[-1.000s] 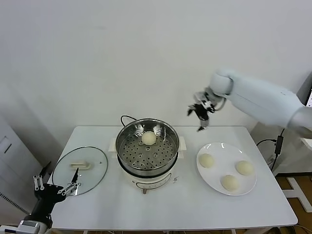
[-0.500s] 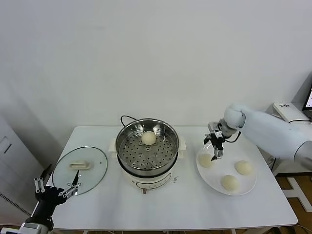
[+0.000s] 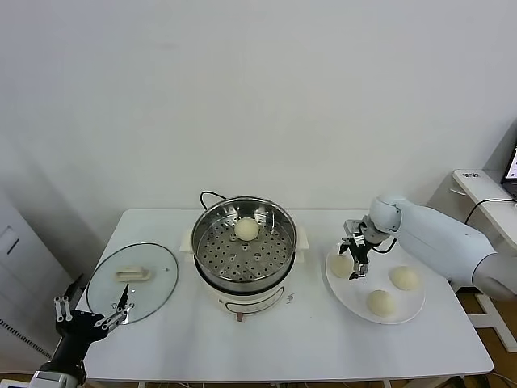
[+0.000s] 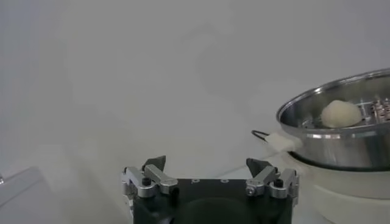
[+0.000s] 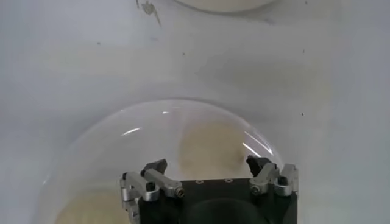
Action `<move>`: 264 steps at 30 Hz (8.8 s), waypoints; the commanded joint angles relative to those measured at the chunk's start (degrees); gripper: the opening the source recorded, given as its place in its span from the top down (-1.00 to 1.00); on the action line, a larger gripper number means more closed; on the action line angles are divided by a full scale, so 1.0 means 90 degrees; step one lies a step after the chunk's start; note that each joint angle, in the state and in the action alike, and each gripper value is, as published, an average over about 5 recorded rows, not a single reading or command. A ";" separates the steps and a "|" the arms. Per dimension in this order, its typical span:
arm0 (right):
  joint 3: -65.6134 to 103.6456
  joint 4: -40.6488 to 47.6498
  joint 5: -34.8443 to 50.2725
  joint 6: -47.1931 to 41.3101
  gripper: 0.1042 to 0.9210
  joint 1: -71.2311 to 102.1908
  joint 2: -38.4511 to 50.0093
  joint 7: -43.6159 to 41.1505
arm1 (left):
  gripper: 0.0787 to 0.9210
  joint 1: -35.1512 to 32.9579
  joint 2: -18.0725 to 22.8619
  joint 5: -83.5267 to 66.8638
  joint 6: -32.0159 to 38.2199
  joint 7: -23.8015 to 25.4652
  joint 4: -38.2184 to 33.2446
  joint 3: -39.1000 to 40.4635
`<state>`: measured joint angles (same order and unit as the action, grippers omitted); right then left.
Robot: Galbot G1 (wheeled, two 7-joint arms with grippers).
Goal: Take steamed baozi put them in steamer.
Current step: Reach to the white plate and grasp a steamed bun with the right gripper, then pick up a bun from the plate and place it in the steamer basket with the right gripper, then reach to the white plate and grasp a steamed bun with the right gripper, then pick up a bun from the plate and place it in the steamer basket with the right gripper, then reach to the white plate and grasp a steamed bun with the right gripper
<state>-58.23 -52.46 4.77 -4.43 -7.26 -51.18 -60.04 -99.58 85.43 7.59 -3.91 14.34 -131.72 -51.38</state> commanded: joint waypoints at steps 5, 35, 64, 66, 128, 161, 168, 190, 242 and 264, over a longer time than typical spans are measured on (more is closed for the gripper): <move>0.0089 0.0074 0.0092 -0.0038 -0.09 0.0082 -0.0018 0.0093 | -0.77 0.0016 0.0000 0.0011 -0.0007 -0.0002 -0.0010 0.0010; -0.3023 -0.3321 0.4918 -0.1834 0.24 -0.4549 -0.0978 0.0401 | -0.77 -0.0031 0.0070 -0.0011 0.0197 0.0015 -0.0025 -0.0026; -0.2087 -0.2020 0.5173 -0.3494 0.17 -0.2036 -0.2867 0.3635 | -0.77 -0.0158 0.0155 -0.0025 0.0307 0.0043 0.0014 -0.0106; -0.2096 -0.2045 0.5175 -0.3509 0.11 -0.2102 -0.2844 0.3590 | -0.77 -0.0162 0.0164 -0.0010 0.0308 0.0044 0.0008 -0.0092; 0.0431 -0.1738 -0.0874 -0.0114 -0.76 0.0786 0.1611 -0.0935 | -0.77 -0.0121 0.0246 0.0533 0.0239 0.0011 0.0032 0.0291; -0.1924 -0.1223 0.1989 0.0946 0.22 -0.4455 -0.0853 -0.1152 | -0.77 -0.0151 0.0315 0.0424 0.0356 0.0018 -0.0021 0.0216; -0.1096 -0.2353 0.0078 0.2551 0.23 -0.3620 -0.1478 -0.1005 | -0.77 -0.0132 0.0338 0.0378 0.0373 0.0015 -0.0023 0.0184; -0.0745 -0.3423 -0.2166 0.4811 0.22 -0.1700 -0.1905 -0.1279 | -0.77 -0.0207 0.0501 0.0305 0.0511 0.0023 -0.0023 0.0109; 0.1570 -0.0292 -0.1548 0.0527 -0.76 0.0850 0.1983 -0.0755 | -0.77 0.0088 0.0122 0.0544 0.0253 -0.0036 0.0002 0.0458; 0.1597 -0.0074 -0.1646 0.0480 -0.56 0.1127 0.1379 -0.0218 | -0.77 -0.0144 0.0211 0.0513 0.0423 -0.0017 -0.0021 0.0320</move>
<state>-45.02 -53.96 -9.26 0.15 1.04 -38.23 -63.34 -100.52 87.27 12.19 -0.35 14.15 -131.85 -48.35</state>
